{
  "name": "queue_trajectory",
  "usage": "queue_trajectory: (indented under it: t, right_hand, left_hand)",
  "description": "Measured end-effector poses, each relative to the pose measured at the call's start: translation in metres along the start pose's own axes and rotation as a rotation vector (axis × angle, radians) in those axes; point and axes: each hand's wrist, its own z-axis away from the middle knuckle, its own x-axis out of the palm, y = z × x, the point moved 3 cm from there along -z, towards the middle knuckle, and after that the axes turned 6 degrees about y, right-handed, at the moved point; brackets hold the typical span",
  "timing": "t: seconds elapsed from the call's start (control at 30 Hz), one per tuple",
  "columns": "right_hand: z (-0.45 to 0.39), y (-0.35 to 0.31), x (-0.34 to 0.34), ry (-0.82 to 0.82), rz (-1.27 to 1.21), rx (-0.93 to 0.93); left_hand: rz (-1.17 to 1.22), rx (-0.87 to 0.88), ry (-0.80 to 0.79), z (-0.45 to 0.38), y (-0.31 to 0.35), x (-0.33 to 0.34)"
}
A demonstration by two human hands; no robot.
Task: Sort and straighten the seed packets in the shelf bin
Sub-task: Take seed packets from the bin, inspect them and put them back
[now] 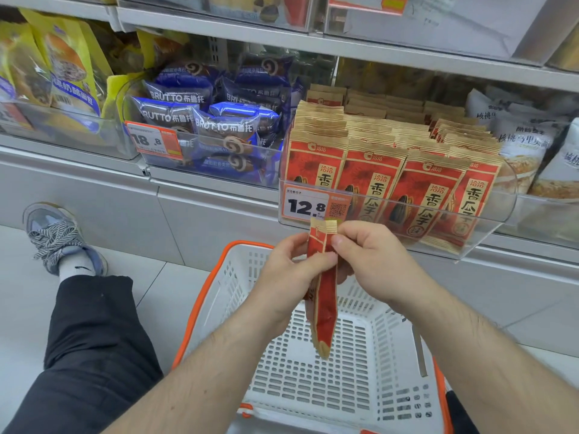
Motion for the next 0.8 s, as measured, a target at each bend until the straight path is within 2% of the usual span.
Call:
queue_trajectory:
  t: [0.1, 0.2, 0.43, 0.5, 0.6, 0.73, 0.8]
  right_hand:
    - [0.001, -0.003, 0.001, -0.036, -0.213, 0.061]
    - [0.003, -0.008, 0.002, -0.074, -0.317, 0.079]
    - [0.004, -0.011, 0.002, -0.084, -0.352, 0.07]
    - [0.004, -0.011, 0.0, -0.057, -0.283, 0.047]
    - [0.005, -0.012, -0.007, -0.061, -0.043, -0.003]
    - [0.012, -0.012, -0.008, -0.401, 0.227, 0.054]
    - [0.016, -0.01, -0.005, -0.504, 0.351, 0.053]
  left_hand:
    - [0.141, -0.072, -0.124, 0.002, 0.004, 0.002]
    - [0.194, -0.099, -0.234, 0.005, 0.006, 0.003]
    - [0.198, -0.108, -0.208, 0.004, 0.007, 0.004]
    - [0.192, -0.11, -0.139, 0.002, 0.006, 0.002]
    - [0.213, -0.138, 0.058, -0.003, 0.004, -0.007]
    - [0.262, -0.136, 0.221, -0.008, 0.006, -0.019]
    - [0.295, -0.129, 0.256, -0.009, 0.008, -0.021]
